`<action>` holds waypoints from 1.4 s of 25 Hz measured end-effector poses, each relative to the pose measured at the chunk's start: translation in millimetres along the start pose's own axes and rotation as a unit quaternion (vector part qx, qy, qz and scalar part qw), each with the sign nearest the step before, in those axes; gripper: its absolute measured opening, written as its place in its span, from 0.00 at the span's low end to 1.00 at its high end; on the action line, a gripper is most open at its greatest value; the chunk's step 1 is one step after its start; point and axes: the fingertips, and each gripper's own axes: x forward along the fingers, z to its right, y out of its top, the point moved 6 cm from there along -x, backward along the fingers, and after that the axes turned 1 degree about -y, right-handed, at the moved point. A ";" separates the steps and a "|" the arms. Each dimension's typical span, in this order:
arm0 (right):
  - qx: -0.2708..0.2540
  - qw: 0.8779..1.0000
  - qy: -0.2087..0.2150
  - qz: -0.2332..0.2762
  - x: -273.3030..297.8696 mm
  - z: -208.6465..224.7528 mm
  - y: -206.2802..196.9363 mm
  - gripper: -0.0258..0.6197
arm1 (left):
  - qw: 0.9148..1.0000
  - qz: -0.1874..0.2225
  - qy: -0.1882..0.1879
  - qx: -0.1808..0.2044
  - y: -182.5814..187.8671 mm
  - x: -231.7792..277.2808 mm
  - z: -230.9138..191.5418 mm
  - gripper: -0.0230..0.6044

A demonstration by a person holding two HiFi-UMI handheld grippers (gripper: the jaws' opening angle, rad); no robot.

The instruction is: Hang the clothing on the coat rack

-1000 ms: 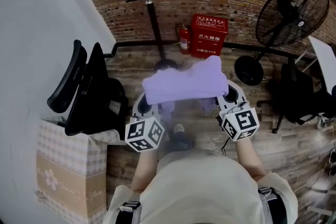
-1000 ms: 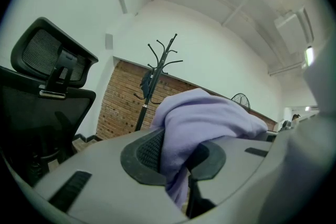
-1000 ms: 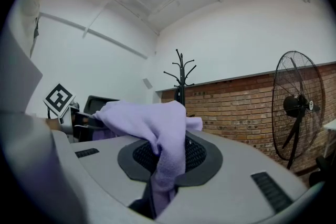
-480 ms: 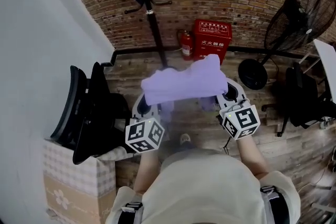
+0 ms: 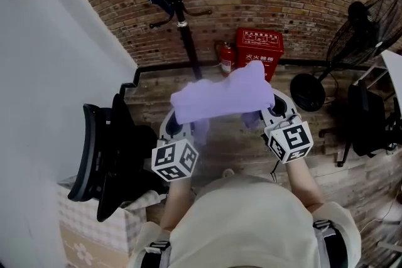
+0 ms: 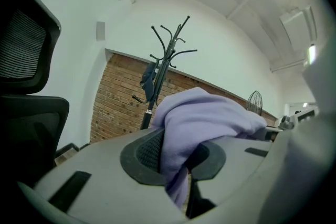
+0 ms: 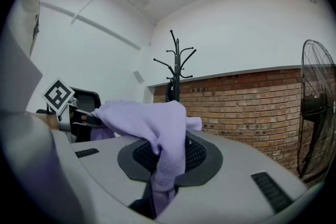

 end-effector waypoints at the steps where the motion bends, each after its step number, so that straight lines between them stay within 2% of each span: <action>1: -0.001 1.000 -0.001 0.001 5.4 1.6 0.3 0.12 | 1.000 0.000 -0.001 0.001 1.5 5.0 -2.3 0.12; 18: -0.009 1.000 -0.010 0.009 71.0 40.9 7.3 0.12 | 1.000 0.005 -0.010 0.016 22.4 73.4 -13.5 0.12; 35: -0.023 0.998 0.045 0.042 195.8 124.5 30.9 0.12 | 0.998 0.039 0.033 0.021 59.0 183.2 -16.8 0.12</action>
